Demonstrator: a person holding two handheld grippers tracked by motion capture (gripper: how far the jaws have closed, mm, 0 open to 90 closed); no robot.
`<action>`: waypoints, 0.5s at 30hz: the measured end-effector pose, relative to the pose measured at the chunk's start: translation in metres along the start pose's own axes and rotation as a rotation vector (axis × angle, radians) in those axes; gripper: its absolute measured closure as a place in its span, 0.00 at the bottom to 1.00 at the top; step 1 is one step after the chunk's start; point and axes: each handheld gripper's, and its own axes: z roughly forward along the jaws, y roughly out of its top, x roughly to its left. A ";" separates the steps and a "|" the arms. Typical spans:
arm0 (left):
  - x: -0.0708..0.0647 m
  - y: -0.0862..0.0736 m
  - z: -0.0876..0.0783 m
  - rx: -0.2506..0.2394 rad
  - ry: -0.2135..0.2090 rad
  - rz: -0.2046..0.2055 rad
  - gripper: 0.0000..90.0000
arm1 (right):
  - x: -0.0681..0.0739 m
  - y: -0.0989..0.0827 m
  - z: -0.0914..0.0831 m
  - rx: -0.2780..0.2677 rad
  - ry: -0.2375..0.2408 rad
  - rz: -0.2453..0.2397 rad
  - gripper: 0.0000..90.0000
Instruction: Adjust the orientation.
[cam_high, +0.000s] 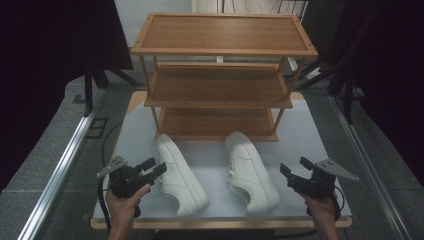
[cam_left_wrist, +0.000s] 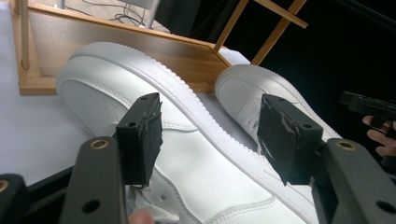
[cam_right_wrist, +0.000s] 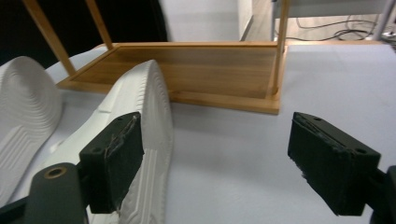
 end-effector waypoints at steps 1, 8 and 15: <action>0.000 0.000 0.000 0.000 -0.001 0.000 0.45 | 0.000 0.000 -0.001 -0.003 0.007 -0.002 0.23; -0.003 0.000 -0.001 -0.003 -0.005 0.010 0.44 | -0.004 -0.001 -0.004 -0.003 0.019 0.005 0.27; -0.003 0.000 -0.005 -0.010 0.004 0.013 0.44 | -0.007 -0.003 -0.004 0.004 0.031 0.033 0.30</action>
